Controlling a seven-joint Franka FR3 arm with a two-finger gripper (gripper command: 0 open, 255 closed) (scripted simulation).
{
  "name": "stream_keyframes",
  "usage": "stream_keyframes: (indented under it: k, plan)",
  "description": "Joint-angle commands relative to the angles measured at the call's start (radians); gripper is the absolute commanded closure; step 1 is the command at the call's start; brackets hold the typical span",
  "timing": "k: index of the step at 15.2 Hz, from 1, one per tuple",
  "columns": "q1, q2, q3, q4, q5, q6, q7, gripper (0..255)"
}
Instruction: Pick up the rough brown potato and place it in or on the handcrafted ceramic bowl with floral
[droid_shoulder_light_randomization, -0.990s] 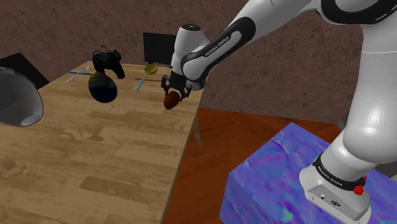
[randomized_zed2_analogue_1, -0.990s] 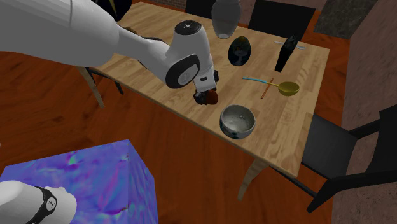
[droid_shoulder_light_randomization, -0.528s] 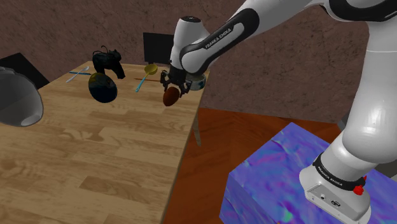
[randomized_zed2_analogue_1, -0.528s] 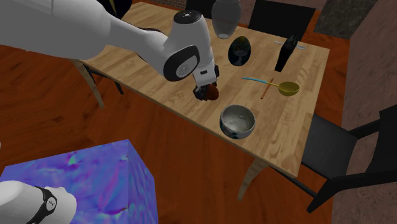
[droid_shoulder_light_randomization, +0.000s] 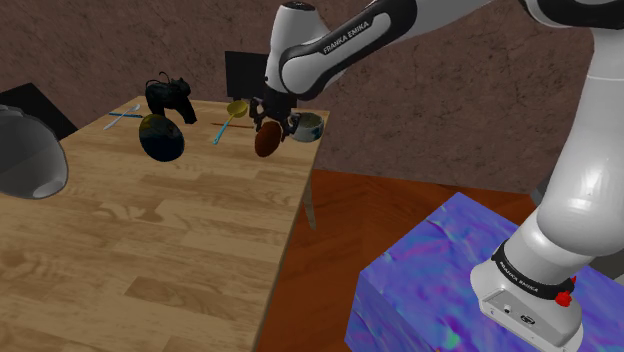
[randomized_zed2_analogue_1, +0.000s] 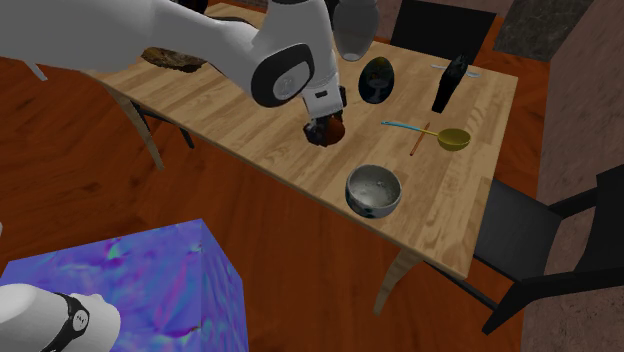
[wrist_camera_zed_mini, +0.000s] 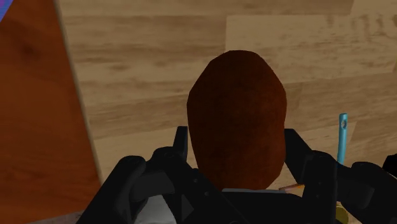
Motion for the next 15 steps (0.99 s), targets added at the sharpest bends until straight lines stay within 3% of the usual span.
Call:
stream_keyframes:
  k: [1,15]
  plan:
    - [-0.003,-0.015,0.005,0.01,0.009,-0.023,-0.003,255]
    - [-0.016,-0.082,0.023,0.112,0.053,-0.187,-0.027,255]
